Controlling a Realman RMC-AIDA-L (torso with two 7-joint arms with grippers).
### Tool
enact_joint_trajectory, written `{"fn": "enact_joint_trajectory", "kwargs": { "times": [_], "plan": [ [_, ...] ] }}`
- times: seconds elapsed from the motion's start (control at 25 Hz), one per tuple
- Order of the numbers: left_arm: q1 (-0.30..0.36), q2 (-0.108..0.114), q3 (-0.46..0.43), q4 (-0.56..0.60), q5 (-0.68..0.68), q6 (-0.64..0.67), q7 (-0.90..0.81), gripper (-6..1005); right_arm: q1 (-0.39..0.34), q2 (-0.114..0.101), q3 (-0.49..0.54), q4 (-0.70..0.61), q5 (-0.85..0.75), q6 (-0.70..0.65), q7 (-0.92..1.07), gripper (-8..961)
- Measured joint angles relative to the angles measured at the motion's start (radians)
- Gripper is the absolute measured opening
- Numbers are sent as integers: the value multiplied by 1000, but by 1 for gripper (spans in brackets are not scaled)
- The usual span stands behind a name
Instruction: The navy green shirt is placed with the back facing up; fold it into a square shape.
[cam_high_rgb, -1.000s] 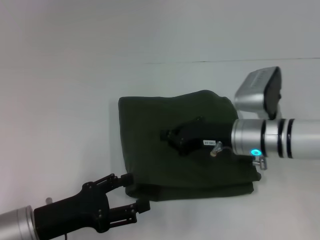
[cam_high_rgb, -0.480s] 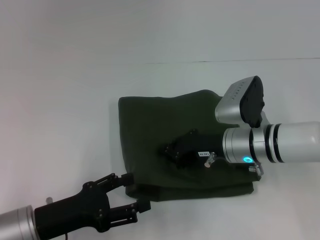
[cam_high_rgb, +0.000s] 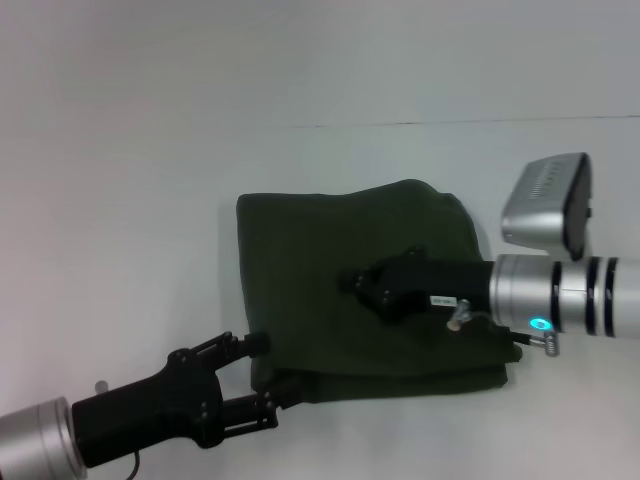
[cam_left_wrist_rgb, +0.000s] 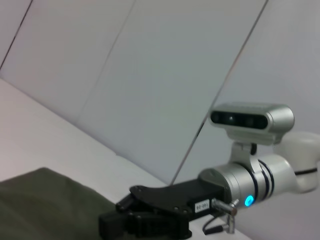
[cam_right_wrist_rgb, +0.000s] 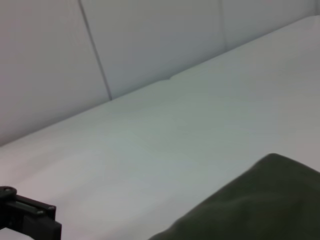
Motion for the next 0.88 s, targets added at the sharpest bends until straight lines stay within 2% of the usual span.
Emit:
{"fn": "enact_joint_trajectory", "kwargs": {
  "times": [0.28,0.44,0.6,0.88],
  "plan": [
    [-48,-2,5,-32,-25,-48,18,901,-65,-14,123,-21,1,-42,2,71],
    [-87,-2,23,-53,-19,-127,22,901,-81,-21,181,-22,-1,-67,2,73],
    [-121,-2,54,-90,-16,-244,23,900,-85,-24,193,-22,-5,-71,11,75],
    [-109,-4,88,-109,-12,-341,17,900,-83,-25,194,-23,-4,-70,22,80]
  ]
}}
